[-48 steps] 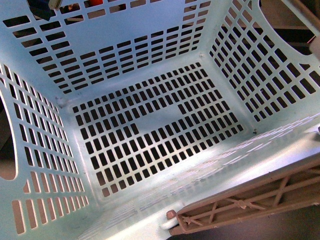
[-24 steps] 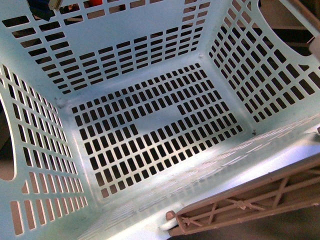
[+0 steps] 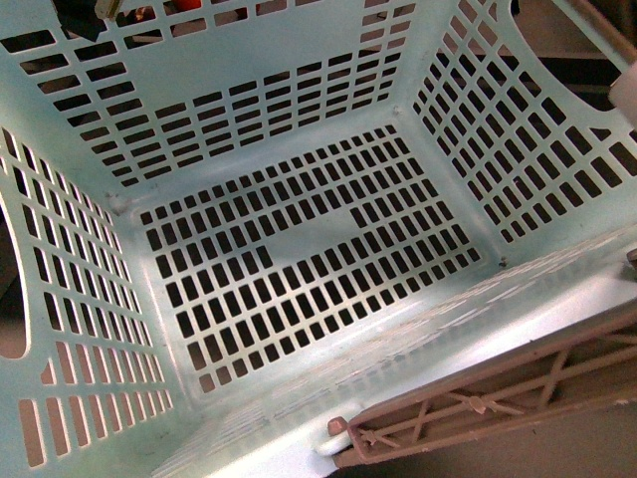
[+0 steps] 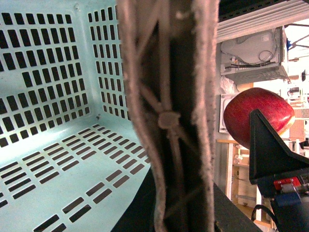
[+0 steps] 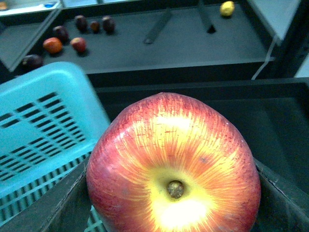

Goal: Pick apple with right arm and hold basket with left

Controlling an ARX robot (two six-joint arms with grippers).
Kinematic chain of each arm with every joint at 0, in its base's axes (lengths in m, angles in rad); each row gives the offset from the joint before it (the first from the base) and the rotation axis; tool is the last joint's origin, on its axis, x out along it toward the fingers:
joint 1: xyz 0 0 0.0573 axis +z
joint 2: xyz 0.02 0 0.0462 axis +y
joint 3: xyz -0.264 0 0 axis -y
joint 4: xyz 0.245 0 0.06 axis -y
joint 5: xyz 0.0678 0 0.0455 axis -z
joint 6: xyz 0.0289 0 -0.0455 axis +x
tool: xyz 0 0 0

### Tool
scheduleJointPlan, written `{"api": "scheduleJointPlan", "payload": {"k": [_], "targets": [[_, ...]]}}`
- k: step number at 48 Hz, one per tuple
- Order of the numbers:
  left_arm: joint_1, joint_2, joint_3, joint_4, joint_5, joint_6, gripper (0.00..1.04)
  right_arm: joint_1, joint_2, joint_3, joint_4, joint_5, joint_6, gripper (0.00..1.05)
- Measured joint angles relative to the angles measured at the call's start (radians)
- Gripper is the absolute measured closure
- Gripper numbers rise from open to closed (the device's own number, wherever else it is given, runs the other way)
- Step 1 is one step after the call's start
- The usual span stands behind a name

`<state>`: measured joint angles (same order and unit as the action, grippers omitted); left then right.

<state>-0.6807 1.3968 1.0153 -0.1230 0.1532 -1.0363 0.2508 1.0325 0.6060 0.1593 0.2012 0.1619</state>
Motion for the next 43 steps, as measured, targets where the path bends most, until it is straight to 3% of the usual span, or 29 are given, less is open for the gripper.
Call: {"api": "scheduleJointPlan", "payload": {"k": [10, 15, 21, 28, 43], "targets": [[0.000, 0.000, 0.000, 0.000, 0.003, 0.000, 0.98, 0.194, 0.062, -0.013, 0.004, -0.001, 0.084, 0.25], [0.000, 0.000, 0.000, 0.000, 0.002, 0.000, 0.98, 0.230, 0.094, -0.036, 0.011, 0.011, 0.110, 0.25], [0.000, 0.000, 0.000, 0.000, 0.001, 0.000, 0.98, 0.234, 0.101, -0.047, 0.013, 0.039, 0.117, 0.09], [0.000, 0.000, 0.000, 0.000, 0.005, 0.001, 0.98, 0.198, 0.039, -0.047, 0.011, 0.085, 0.114, 0.09], [0.000, 0.005, 0.000, -0.002, -0.008, 0.005, 0.98, -0.053, -0.322, -0.143, -0.164, 0.243, 0.100, 0.10]]}}
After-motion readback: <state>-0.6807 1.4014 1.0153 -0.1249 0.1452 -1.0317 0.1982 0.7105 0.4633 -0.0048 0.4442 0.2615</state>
